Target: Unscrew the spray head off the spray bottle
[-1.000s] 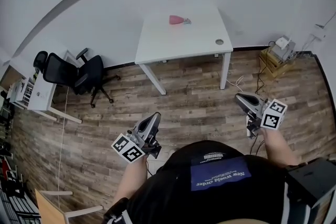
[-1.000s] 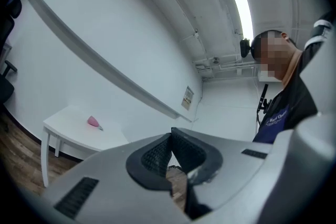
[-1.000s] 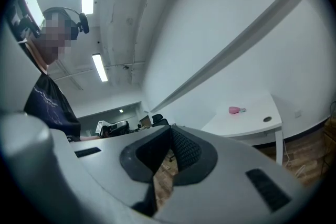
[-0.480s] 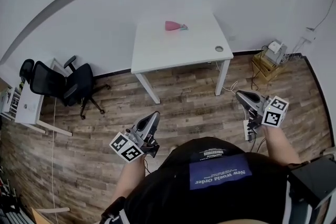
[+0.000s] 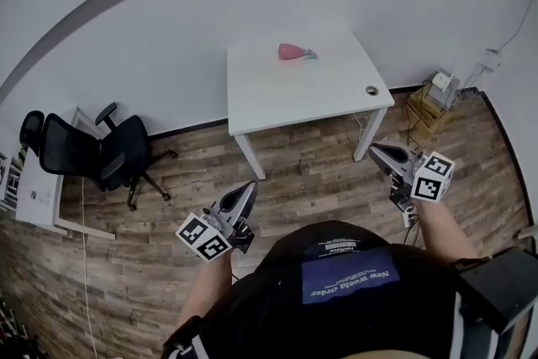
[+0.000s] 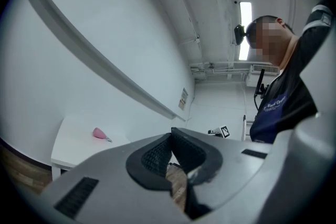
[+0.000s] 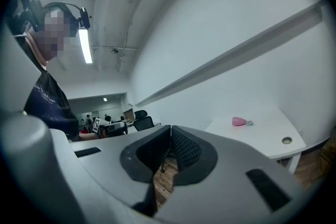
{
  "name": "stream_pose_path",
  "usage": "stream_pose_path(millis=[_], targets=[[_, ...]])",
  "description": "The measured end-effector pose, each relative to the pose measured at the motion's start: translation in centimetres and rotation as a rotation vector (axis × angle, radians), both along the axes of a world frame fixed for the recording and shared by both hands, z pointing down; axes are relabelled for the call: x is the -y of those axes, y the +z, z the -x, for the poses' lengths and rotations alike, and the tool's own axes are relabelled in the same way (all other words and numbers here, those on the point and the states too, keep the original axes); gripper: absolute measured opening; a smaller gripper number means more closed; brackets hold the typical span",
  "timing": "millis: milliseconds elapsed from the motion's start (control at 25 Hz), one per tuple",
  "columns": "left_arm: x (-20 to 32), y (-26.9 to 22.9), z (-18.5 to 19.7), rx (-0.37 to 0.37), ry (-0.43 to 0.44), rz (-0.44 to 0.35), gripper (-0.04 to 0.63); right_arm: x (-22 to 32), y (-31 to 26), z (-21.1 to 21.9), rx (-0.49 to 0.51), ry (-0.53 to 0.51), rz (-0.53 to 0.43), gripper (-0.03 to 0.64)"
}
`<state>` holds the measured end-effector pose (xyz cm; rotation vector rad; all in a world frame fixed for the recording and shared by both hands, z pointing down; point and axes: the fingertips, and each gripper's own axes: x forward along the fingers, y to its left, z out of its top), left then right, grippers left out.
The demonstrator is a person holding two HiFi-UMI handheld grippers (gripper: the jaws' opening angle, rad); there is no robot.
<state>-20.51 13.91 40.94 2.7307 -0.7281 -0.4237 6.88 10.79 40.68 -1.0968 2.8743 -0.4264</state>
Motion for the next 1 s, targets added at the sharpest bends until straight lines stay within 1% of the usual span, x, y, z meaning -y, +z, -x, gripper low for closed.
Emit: stream_pose_path(millis=[160,360,480,640,840,1000], targets=[[2.0,0.9,2.4,-0.014,0.010,0.019,0.003,1.6,0.7,2.7,-0.031,0.002,0.017,-0.003],[3.8,1.6,3.9,-0.028,0.001,0.041,0.003,4.0,0.6,3.7,-0.034,0.006,0.029,-0.002],[5.0,1.8,4.1,-0.028,-0.013,0.058,0.003,5.6,0.8,4.2,-0.021,-0.015,0.036,-0.003],[6.4,1.8,3.1,-0.007,-0.037,0.068,0.003,8.0,1.8,4.0,0.008,-0.067,0.052,-0.002],[9.2,2.0,1.2,0.039,-0.118,0.058,0.003,13.2,2.7,2.0,0.055,-0.136,0.044,-0.002],[12.4,1.3,-2.0,0.019,-0.186,0.073,0.003,18.0,2.0,-0.3,0.083,-0.207,0.026,-0.002]])
